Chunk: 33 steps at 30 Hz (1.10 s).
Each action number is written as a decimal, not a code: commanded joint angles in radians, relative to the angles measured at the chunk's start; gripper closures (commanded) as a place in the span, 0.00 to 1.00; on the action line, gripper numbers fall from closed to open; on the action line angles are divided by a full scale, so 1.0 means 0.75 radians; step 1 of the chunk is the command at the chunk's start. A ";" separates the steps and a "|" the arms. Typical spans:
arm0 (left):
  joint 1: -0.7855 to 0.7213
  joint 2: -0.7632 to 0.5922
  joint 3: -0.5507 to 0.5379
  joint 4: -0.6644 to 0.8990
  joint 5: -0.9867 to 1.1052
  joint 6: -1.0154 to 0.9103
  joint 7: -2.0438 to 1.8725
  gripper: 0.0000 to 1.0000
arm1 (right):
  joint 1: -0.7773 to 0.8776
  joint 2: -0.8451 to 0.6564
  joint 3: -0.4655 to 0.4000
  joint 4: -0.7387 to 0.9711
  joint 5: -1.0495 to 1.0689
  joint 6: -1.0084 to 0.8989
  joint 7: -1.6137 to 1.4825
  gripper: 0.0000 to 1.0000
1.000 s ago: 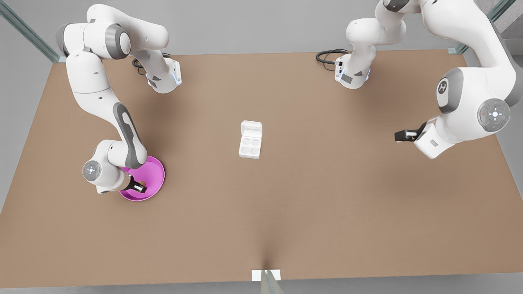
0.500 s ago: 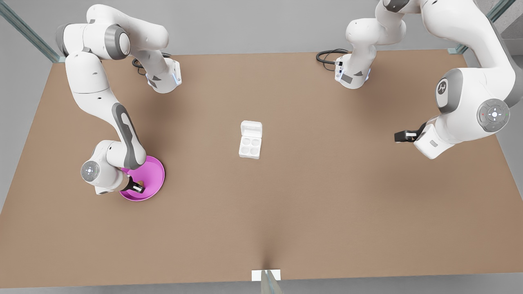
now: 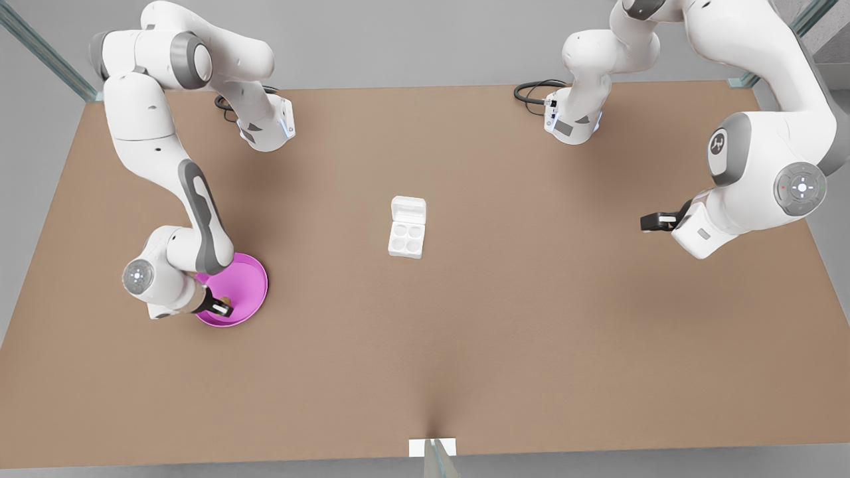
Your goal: Pack egg into the box and close the box lid
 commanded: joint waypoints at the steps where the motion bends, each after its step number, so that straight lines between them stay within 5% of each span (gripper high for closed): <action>1: 0.001 0.000 0.001 0.000 0.000 0.000 0.000 0.00 | 0.019 -0.003 -0.001 0.013 -0.027 -0.007 0.019 0.44; 4: -0.001 0.000 0.001 0.000 0.000 -0.002 0.000 0.00 | 0.084 0.003 0.128 0.101 0.069 -0.043 0.039 0.44; 14: -0.001 0.000 0.001 0.000 0.000 -0.004 0.000 0.00 | 0.774 0.079 0.128 0.240 0.179 -0.043 0.588 0.43; 33: -0.001 0.000 0.001 0.000 0.000 -0.004 0.000 0.00 | 0.872 0.009 0.171 0.024 0.210 -0.082 0.600 0.41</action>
